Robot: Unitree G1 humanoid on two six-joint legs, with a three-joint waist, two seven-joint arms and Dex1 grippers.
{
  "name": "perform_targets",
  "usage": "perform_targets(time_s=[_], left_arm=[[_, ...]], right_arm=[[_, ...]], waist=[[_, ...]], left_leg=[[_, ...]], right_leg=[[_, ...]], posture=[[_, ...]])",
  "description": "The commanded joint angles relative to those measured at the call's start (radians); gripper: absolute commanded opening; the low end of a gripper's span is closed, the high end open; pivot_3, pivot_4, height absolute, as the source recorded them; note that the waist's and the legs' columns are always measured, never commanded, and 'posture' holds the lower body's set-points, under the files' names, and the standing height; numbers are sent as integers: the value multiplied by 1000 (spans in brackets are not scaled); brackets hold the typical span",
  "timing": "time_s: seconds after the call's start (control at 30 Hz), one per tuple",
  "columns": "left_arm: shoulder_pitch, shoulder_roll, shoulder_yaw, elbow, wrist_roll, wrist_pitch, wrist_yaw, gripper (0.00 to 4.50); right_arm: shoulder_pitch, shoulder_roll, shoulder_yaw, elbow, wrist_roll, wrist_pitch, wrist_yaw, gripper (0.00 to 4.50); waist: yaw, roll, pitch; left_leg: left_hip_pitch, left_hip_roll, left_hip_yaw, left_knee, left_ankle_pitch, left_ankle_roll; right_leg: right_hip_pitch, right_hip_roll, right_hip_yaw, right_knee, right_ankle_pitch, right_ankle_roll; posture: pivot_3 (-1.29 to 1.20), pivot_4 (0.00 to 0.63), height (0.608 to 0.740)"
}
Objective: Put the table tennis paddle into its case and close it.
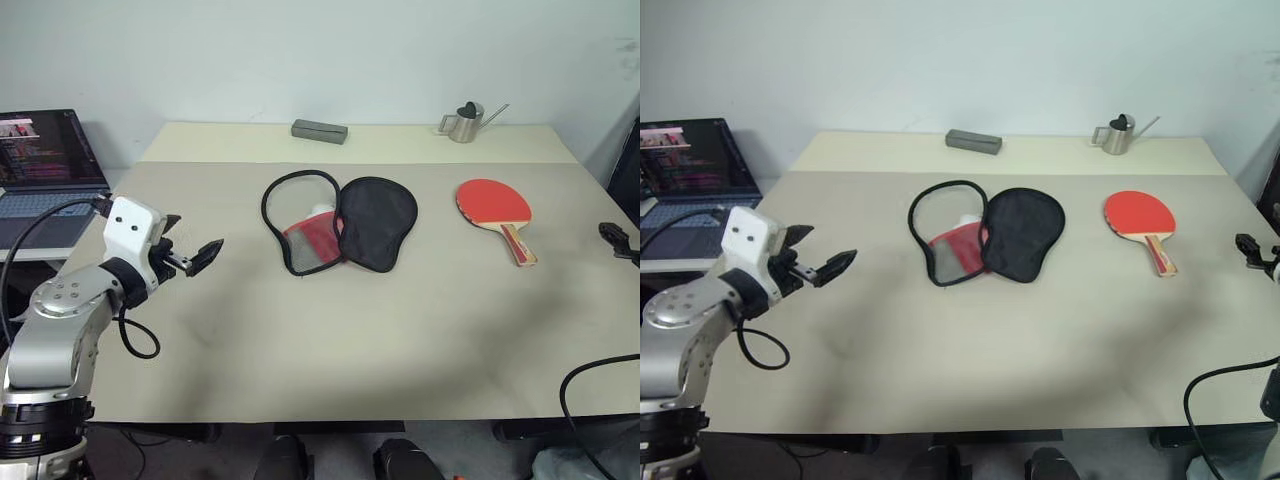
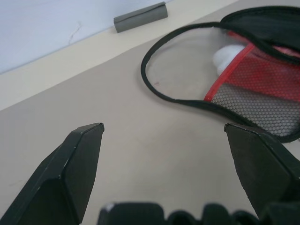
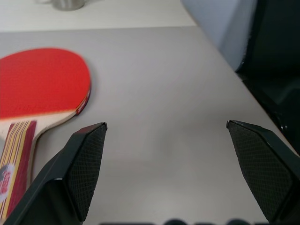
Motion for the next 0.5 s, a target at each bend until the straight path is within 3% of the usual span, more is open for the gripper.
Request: perform_targets(time_s=[0.03,0.3,0.5], left_arm=[[-25,-11,4,17,17,-40,13,4500],[-66,-37,8,78,8,-86,-15,4500],[-50,-1,69,101,-19,-99,-55,4500]], right_arm=[[-36,-22,4,-41,-7,-22,33,4479],[-57,-19,6,-79,-1,-2,129,4479],[-45,7,1,-124,21,32,215,4479]], waist=[[0,0,0],[1,0,0],[0,0,0]], left_leg=[[0,0,0,0,0,0],[0,0,0,0,0,0],[0,0,0,0,0,0]], right_leg=[[0,0,0,0,0,0],[0,0,0,0,0,0],[0,0,0,0,0,0]], posture=[[0,150,740],[0,150,740],[0,150,740]])
